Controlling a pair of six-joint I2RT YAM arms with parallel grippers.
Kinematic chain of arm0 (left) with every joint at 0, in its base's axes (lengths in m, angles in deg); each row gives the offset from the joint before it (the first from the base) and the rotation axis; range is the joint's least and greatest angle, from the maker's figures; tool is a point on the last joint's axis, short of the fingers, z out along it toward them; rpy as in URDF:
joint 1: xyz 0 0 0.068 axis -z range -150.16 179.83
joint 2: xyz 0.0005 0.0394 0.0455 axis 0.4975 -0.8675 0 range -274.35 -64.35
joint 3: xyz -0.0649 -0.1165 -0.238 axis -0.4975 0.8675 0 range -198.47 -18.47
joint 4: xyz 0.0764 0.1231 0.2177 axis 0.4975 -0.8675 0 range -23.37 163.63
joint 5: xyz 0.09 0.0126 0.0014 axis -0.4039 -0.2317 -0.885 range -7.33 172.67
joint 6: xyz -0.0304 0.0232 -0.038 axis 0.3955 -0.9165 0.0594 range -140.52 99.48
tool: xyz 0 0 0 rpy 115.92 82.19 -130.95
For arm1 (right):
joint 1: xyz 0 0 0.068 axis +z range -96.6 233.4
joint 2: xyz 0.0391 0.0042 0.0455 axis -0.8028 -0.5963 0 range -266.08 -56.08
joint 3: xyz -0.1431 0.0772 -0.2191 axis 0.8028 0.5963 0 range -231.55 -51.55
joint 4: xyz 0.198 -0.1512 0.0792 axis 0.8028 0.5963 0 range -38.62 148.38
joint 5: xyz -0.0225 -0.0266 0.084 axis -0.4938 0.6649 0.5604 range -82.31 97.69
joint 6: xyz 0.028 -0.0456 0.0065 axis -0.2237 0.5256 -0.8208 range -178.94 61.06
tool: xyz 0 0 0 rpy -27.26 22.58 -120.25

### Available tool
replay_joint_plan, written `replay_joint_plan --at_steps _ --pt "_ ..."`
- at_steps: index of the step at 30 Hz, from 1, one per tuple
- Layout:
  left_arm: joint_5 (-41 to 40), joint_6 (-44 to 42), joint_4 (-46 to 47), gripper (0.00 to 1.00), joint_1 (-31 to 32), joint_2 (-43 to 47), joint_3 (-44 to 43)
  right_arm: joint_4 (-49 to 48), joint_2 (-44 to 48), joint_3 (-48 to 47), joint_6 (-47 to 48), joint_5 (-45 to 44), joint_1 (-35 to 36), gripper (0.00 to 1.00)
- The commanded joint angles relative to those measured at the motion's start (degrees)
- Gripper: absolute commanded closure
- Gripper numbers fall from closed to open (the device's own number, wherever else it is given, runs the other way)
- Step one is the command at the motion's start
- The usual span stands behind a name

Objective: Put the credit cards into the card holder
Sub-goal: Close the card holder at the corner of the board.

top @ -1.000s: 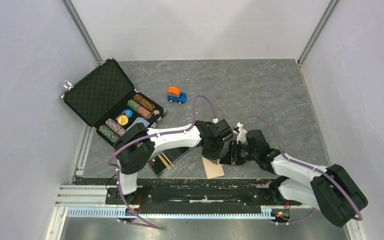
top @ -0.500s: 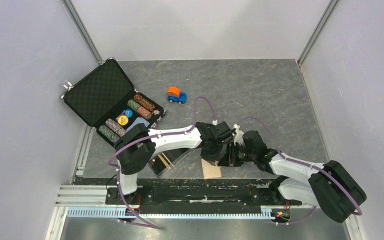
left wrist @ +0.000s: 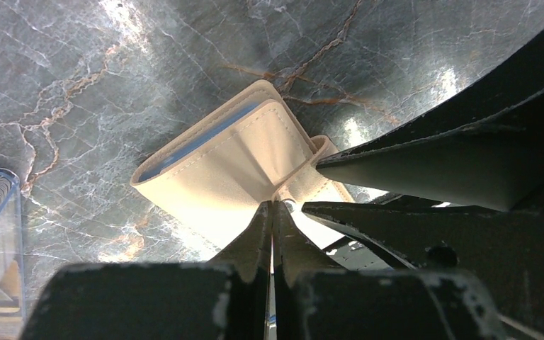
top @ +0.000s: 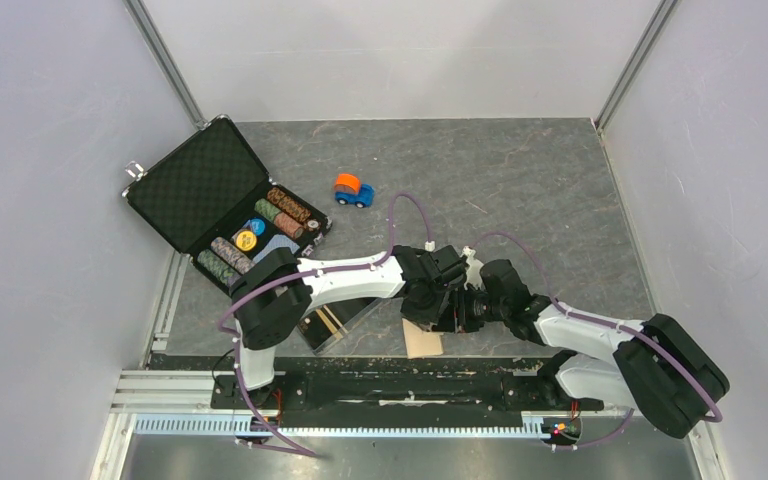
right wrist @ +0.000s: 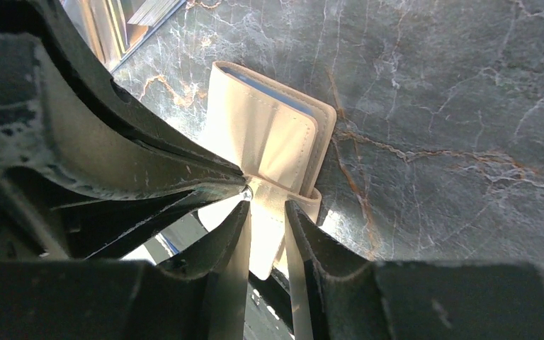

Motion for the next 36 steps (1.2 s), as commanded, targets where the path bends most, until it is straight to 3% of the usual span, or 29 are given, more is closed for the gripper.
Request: replay_joint_plan --at_steps 1,9,23,36 --pt "-2.74 -0.48 0.61 0.98 0.61 0.75 -0.62 -1.36 0.62 -2.25 0.40 -1.17 0.71 0.73" --pt "-2.40 -0.70 1.05 0.98 0.70 4.61 -2.78 -0.27 2.55 -3.04 0.29 -2.18 0.71 0.73" --pt "-6.10 -1.32 0.12 0.98 0.74 2.06 -0.93 -1.09 0.19 -2.08 0.20 -1.74 0.97 0.72" --pt "-3.87 -0.53 0.12 0.98 1.13 1.43 -0.09 -1.92 -2.49 -2.41 -0.03 -1.56 2.00 0.72"
